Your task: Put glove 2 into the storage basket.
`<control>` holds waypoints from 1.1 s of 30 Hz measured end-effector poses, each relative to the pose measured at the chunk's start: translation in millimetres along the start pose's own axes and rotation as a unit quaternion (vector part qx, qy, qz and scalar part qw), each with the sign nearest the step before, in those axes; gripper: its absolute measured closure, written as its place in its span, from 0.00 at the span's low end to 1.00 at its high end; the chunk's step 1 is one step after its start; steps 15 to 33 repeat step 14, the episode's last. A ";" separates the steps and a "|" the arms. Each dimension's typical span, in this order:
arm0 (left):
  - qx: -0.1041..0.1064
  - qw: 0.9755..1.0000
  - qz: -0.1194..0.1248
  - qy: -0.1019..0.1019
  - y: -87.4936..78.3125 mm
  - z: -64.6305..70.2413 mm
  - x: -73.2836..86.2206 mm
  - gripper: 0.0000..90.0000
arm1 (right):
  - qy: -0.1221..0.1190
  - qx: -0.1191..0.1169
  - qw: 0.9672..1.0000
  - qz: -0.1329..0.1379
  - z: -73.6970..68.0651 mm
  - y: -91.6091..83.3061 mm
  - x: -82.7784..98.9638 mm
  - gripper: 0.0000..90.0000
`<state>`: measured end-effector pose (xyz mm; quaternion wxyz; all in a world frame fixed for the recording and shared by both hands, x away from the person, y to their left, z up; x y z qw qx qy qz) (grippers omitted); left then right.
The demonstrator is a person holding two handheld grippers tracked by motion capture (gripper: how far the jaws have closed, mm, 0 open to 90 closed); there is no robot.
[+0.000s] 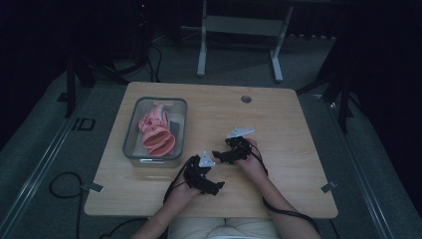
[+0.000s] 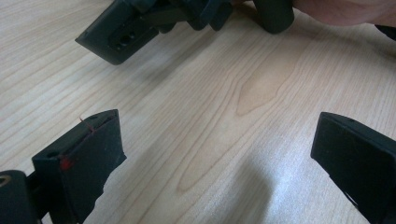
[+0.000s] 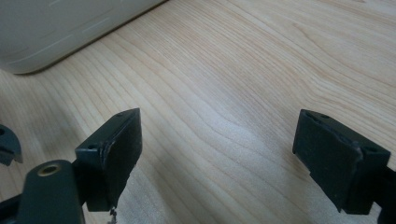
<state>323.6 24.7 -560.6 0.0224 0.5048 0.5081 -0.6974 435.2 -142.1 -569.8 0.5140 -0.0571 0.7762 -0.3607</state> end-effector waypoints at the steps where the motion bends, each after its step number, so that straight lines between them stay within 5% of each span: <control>1: -0.001 1.000 -0.002 0.002 0.4 0.2 0.5 0.02 | 0.000 0.000 1.000 -0.001 -0.1 0.1 -0.1 0.17; 33: 0.000 1.000 0.001 0.002 0.1 -1.1 0.6 0.02 | -0.012 0.009 1.000 -0.010 -1.7 1.2 0.0 0.17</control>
Point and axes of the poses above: each handheld gripper's, and its own axes: y roughly forward along the jaws, x roughly out of its underside, z roughly to its right, the point moved 1 cm from there along y, roughly forward along the jaws, and after that the axes turned 11 degrees about -x, right-handed, at the moved point
